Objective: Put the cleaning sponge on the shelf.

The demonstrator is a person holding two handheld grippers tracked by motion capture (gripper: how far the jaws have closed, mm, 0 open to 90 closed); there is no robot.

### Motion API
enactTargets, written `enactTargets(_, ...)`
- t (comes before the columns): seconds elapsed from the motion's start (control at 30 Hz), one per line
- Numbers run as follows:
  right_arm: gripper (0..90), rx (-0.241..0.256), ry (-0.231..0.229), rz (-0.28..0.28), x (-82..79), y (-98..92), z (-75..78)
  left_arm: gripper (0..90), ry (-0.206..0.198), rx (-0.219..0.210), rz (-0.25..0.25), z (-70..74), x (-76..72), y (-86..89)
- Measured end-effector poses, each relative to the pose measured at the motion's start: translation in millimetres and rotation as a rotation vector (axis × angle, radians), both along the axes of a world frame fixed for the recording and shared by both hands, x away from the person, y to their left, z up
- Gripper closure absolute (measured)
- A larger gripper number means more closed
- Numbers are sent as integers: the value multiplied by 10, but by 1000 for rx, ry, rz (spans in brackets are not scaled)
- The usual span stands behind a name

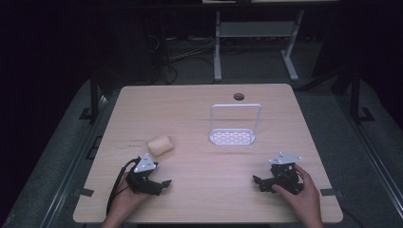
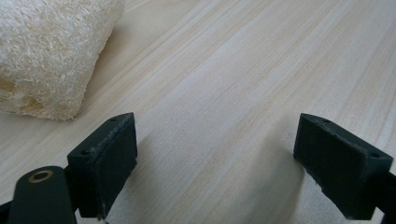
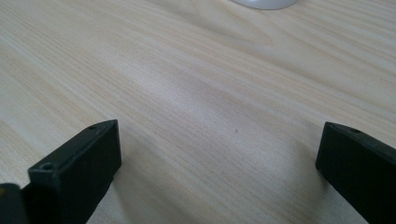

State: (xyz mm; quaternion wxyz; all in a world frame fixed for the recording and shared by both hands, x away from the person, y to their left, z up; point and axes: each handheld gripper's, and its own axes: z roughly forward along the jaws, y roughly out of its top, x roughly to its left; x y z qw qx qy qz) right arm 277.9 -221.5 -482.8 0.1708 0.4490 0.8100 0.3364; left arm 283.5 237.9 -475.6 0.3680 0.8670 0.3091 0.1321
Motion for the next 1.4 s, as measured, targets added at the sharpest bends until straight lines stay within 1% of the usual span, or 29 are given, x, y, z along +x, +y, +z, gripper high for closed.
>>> enactTargets(0.37, 0, 2, -2, 0, 0, 1, -2, 149, -5, 0, -5, 6, -11, 9)
enactTargets(0.4, 0, 1, -2, 0, 0, 0, -2, 149, -7, 7, -9, 10, -15, 17)
enactTargets(0.53, 0, -1, -1, 1, 0, -1, 0, 149, -14, 11, -3, 29, -39, 52)
enactTargets(0.57, 0, 0, 0, 0, 0, 0, 0, 149, -9, 13, -2, 36, -42, 68)
enactTargets(0.63, 0, 0, -1, 0, 0, 0, 0, 149, -12, 9, 4, 35, -42, 78)
enactTargets(0.7, 0, 0, 0, 0, 0, 0, 0, 150, -6, 9, 11, 46, -45, 125)
enactTargets(0.87, 0, 0, 0, 0, 0, 0, 0, 150, -8, 11, 24, 66, -58, 198)
enactTargets(1.0, 0, 1, -1, 0, 0, 0, 0, 151, -9, 5, 45, 88, -60, 289)
enactTargets(1.03, 0, 1, 0, 0, 0, 0, 0, 151, -9, 0, 56, 96, -58, 337)
enactTargets(1.1, 0, 0, 0, 0, 0, 0, 0, 151, -14, 0, 59, 99, -54, 360)
enactTargets(1.13, 0, 1, -1, 0, 0, 0, -1, 152, -14, -5, 70, 103, -54, 395)
enactTargets(1.23, 0, 1, -1, 0, 0, 0, -1, 151, -19, -3, 76, 120, -46, 441)
enactTargets(1.3, 0, 1, -1, 0, 0, 0, 0, 152, -14, -6, 79, 130, -38, 458)
enactTargets(1.33, 0, 1, 0, 0, 0, 0, 0, 151, -14, -18, 85, 148, -14, 491)
enactTargets(1.4, 0, 1, 0, 0, 0, 0, 0, 151, -15, -10, 83, 159, -1, 505)
